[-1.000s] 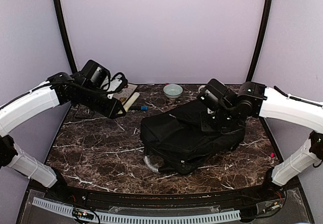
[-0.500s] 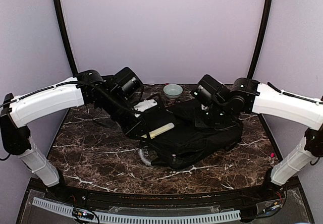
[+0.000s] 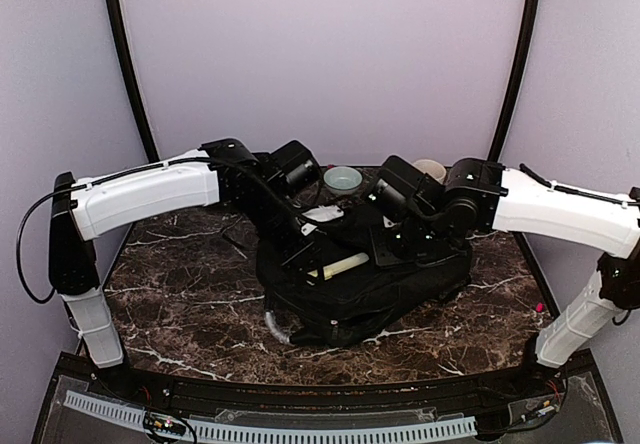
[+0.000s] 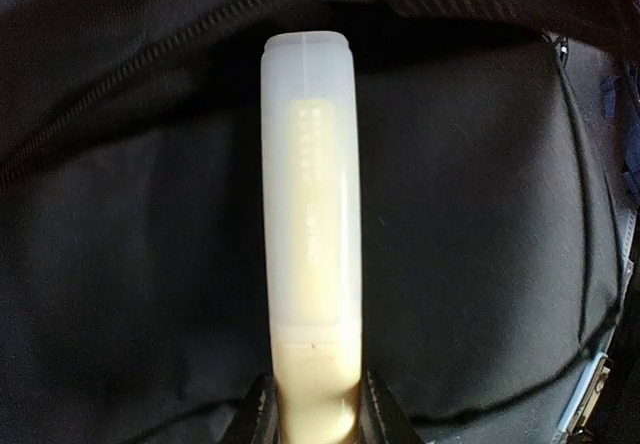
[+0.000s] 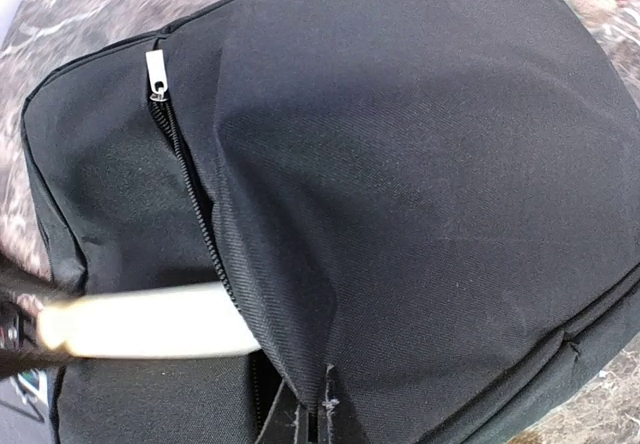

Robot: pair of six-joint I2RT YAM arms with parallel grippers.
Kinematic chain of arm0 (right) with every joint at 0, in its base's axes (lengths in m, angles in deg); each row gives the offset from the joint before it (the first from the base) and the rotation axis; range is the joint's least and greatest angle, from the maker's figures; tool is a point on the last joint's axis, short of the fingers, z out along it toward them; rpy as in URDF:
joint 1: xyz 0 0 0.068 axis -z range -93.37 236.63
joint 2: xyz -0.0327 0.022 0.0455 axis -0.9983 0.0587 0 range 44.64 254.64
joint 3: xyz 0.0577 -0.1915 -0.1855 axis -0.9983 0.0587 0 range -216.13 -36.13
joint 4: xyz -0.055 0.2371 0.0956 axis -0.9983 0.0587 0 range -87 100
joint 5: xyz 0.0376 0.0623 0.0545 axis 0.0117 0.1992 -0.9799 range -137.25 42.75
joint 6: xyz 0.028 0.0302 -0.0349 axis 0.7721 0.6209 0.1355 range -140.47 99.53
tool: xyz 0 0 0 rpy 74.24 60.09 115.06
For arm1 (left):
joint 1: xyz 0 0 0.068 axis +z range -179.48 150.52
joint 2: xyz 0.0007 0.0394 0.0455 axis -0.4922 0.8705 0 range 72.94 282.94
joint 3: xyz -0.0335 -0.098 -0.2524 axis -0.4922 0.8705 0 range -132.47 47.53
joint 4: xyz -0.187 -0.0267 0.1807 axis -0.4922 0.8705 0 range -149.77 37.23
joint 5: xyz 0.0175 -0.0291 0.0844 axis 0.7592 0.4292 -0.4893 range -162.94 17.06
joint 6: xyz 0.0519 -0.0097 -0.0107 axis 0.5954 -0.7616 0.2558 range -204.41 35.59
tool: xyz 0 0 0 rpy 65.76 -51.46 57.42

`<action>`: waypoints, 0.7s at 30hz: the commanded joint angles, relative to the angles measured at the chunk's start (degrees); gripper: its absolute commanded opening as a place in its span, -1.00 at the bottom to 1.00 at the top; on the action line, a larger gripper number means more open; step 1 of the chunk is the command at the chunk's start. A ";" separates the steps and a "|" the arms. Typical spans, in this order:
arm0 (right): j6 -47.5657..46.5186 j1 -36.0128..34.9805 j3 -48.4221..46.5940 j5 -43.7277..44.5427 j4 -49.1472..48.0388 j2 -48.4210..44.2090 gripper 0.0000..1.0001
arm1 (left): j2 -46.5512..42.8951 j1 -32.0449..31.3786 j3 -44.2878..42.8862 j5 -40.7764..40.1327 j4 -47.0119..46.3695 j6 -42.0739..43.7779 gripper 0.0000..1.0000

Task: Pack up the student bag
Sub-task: Place the pen in the upper front pocket of the bag.

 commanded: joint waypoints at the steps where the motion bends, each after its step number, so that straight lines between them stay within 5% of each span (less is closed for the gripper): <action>1: -1.18 -4.96 -2.80 -2.45 -7.56 -1.89 -1.00 | 2.28 -0.54 -2.52 0.47 2.00 1.33 -1.00; 21: 1.52 -8.90 -0.41 -0.72 -9.00 -6.01 -1.00 | 4.63 -0.63 -6.65 -2.02 -0.01 -3.53 -1.00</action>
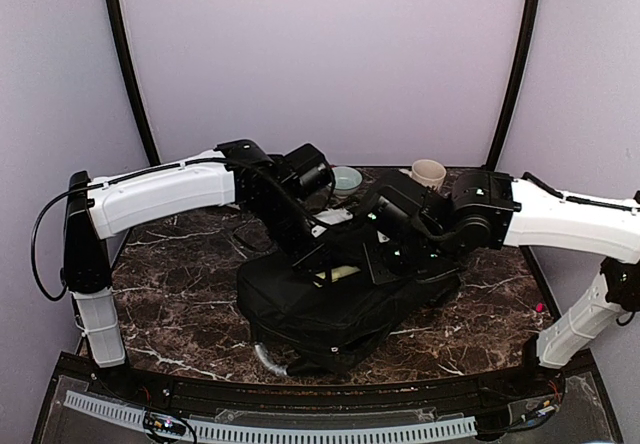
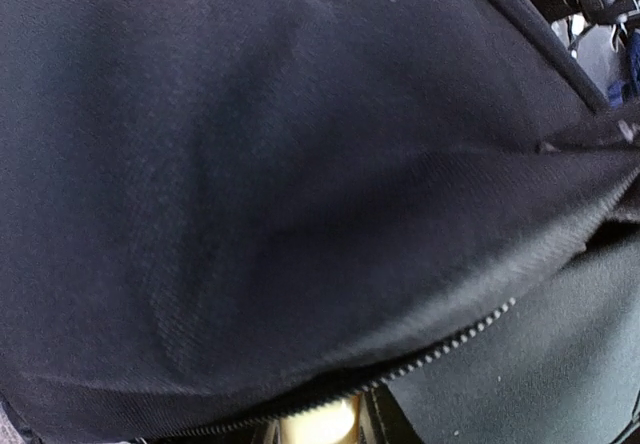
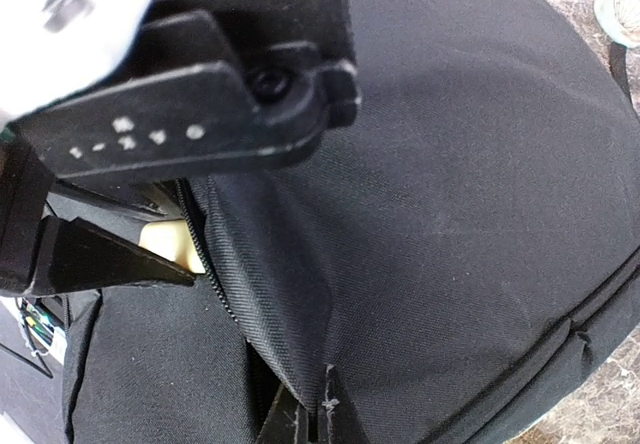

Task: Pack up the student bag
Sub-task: Place the pen in the upper front pocket of the bag.

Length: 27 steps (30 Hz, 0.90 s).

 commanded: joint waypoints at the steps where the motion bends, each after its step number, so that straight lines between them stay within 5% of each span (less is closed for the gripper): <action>1: 0.33 -1.22 -1.21 -0.81 -8.16 -4.25 -1.00 | -0.27 -0.18 -2.32 -3.16 -1.89 -3.34 -1.00; 14: 0.27 -1.25 -3.49 -1.64 -8.75 -3.44 -1.00 | 4.68 -0.09 -10.92 -10.94 -1.29 -11.45 -0.97; 17: 0.37 -1.27 -3.67 -1.35 -8.49 -3.67 -1.00 | 3.91 -0.09 -10.28 -10.59 -3.00 -13.32 -0.71; 23: 2.09 -1.25 -2.43 1.63 -8.25 -5.40 -1.00 | -1.00 -0.09 -7.65 -11.56 -7.90 -14.43 0.47; 27: 3.76 -1.13 -1.42 5.10 -6.97 -6.90 -1.00 | -4.51 -0.09 -7.05 -8.44 -9.93 -12.58 0.64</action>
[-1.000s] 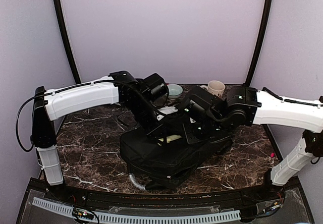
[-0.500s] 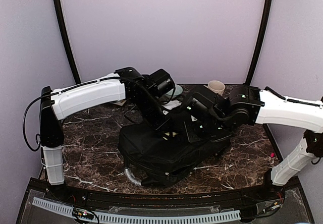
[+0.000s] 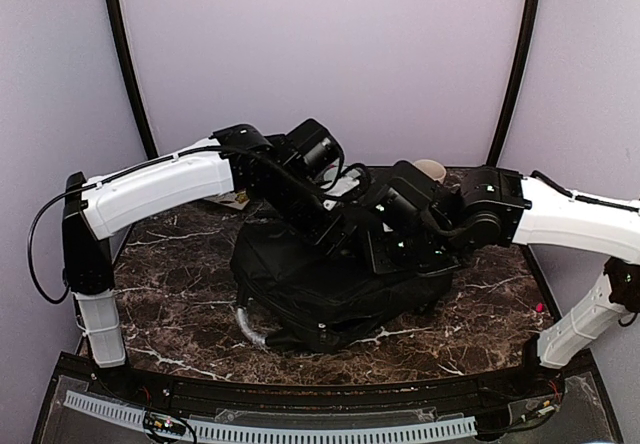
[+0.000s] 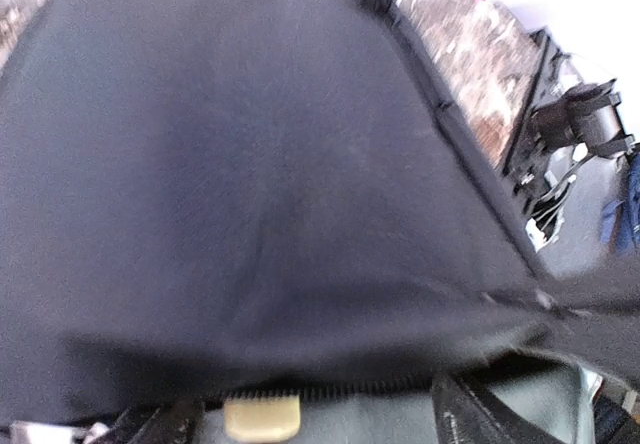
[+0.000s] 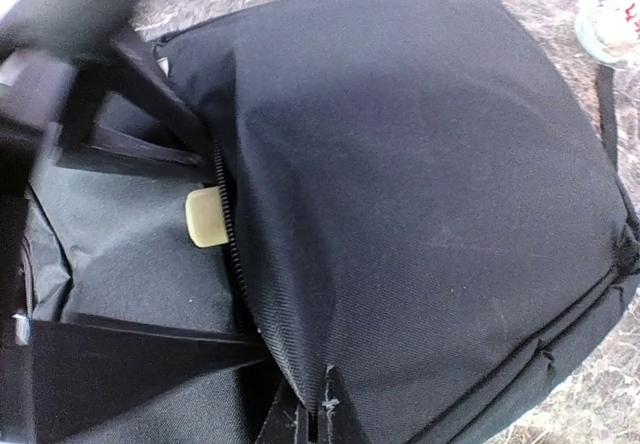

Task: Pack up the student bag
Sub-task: Place the pen in the upper front pocket of the bag, then move the pen to the center of the board.

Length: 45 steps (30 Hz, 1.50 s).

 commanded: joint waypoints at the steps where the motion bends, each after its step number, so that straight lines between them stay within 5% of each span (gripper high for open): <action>1: 2.46 -1.15 -1.05 2.14 -4.54 -5.79 -1.00 | -7.50 1.11 1.47 -0.49 -7.15 2.06 0.66; 9: 6.56 -0.12 3.34 6.42 -4.41 -10.98 -1.00 | -20.27 1.20 7.56 -14.69 -15.57 6.21 0.91; 16: 13.63 0.26 6.98 11.18 -2.41 -16.98 -1.00 | -17.31 6.87 3.87 -33.03 -10.58 2.30 0.95; 29: 23.45 0.40 9.06 15.53 6.22 -21.77 -1.00 | 3.07 23.69 -8.21 -26.59 3.39 -23.13 0.81; 45: 24.24 0.50 6.31 14.48 11.03 -19.09 -1.00 | 18.30 33.77 -3.23 -7.71 -4.85 -54.99 0.80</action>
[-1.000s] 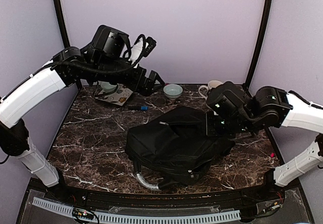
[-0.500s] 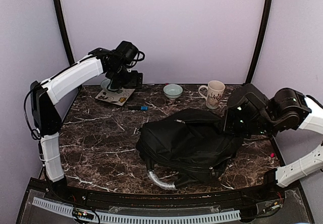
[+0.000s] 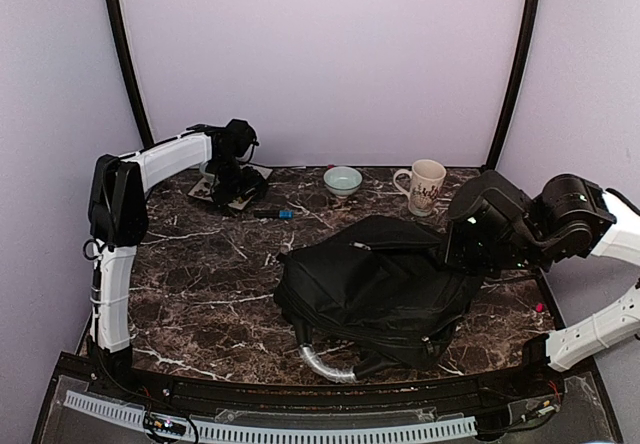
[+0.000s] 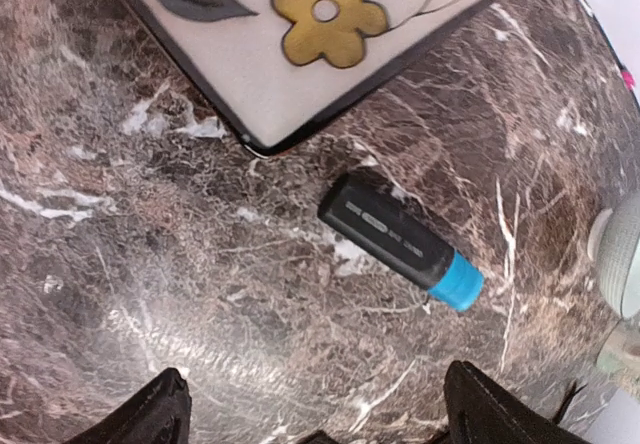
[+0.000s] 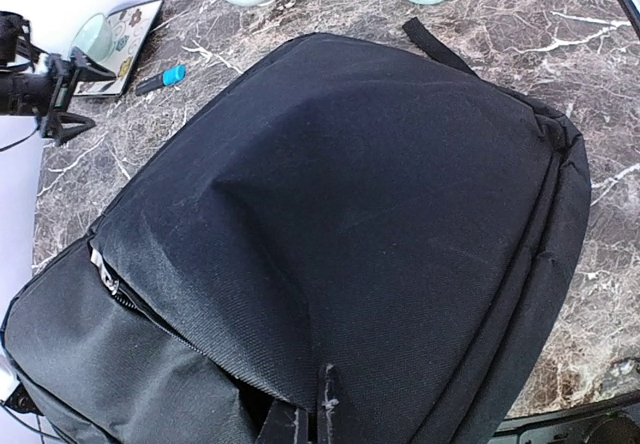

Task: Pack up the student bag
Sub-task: Move the pen to the center of the board.

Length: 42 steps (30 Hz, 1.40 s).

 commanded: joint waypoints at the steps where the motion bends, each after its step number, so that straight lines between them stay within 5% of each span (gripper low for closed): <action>1: 1.48 0.38 -3.97 3.20 -0.43 1.18 -1.00 | 2.84 0.67 1.20 6.63 -3.27 -11.32 0.79; 10: 2.38 0.36 -4.78 2.53 0.52 2.48 -1.00 | 9.37 2.20 1.44 13.72 -12.11 -22.74 0.67; 16: 3.45 0.30 -4.67 2.94 1.95 1.86 -1.00 | 13.40 2.33 -2.60 10.93 -10.09 -26.01 0.60; 20: 3.28 0.33 -4.92 3.75 2.34 1.56 -1.00 | 16.81 2.45 -5.47 12.02 -8.89 -26.48 0.26; 27: 3.07 0.45 -4.81 4.62 2.51 0.71 -1.00 | 19.91 2.79 -8.12 14.64 -6.88 -26.73 0.01; 32: 3.22 0.43 -4.83 4.07 2.74 0.28 -1.00 | 19.94 3.31 -7.89 16.44 -6.18 -21.93 -0.46; 42: 4.06 0.47 -3.19 2.26 1.93 -0.78 -1.00 | 6.43 3.28 13.50 13.52 -7.80 -9.06 -0.55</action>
